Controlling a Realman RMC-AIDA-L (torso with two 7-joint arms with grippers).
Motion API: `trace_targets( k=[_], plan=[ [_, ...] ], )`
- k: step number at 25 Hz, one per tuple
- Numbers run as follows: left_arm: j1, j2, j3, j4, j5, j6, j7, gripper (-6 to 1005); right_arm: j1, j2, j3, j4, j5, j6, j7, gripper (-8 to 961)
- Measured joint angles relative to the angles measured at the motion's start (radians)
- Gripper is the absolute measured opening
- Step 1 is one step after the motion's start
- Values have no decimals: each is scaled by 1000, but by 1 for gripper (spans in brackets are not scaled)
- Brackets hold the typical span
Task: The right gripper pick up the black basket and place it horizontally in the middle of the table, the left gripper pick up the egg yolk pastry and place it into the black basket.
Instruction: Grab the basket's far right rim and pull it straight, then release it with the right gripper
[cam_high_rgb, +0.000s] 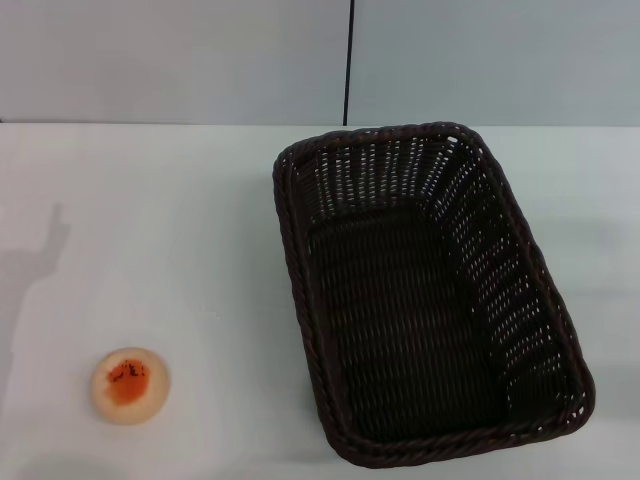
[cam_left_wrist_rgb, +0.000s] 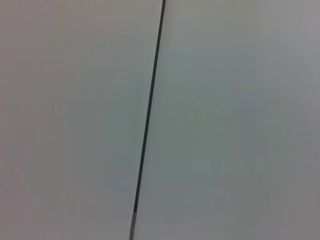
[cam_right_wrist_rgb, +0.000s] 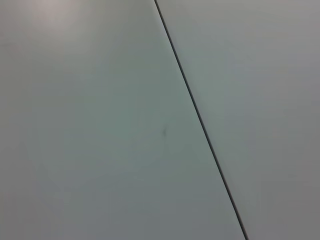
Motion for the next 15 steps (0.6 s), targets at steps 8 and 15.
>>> trace_targets(
  k=[8,15],
  plan=[
    [15,1,-1,3,-2,4,14,831,-4,-4,-3,-19,-89,-12,22,834],
    [23,5,-4,6,-2,8,29,831,-46,-38,-3,-73,-164,0,196,834]
  ],
)
